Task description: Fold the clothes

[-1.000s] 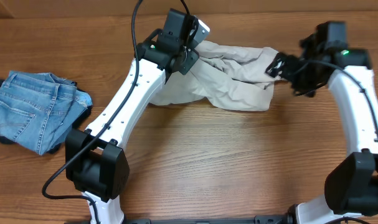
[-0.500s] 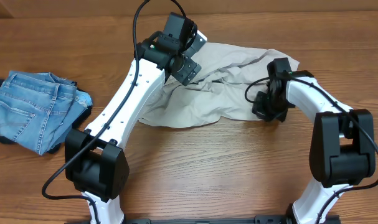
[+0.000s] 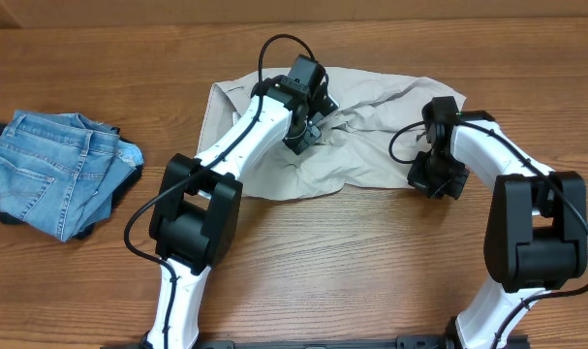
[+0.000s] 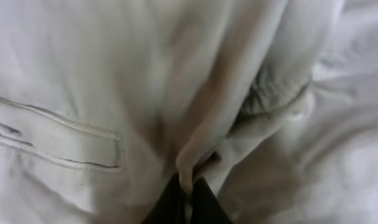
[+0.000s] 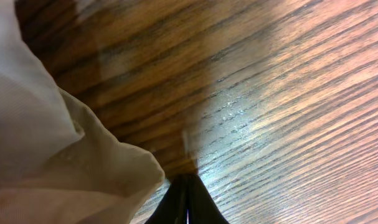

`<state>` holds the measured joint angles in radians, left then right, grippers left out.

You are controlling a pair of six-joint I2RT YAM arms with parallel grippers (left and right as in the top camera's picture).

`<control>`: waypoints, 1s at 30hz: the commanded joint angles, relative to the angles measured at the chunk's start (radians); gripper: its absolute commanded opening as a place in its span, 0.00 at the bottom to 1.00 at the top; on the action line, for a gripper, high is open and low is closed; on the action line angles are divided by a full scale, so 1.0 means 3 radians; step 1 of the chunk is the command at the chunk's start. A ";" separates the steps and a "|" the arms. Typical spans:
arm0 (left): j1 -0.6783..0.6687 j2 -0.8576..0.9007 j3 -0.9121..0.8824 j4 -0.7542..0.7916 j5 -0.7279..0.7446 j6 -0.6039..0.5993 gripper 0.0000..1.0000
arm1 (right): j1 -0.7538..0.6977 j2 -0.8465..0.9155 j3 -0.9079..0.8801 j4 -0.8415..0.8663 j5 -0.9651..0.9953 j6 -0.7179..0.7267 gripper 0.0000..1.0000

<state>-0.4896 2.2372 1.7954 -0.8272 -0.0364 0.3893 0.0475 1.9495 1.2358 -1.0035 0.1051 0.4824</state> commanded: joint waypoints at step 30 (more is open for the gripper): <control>0.1455 -0.0134 0.0977 -0.0039 -0.0034 -0.2295 0.71 | -0.0010 -0.0028 -0.0057 -0.0019 0.0084 -0.0023 0.04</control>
<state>-0.1368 2.2101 2.0750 -0.7696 -0.2066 -0.2153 0.0475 1.9491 1.2350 -1.0122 0.1200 0.4778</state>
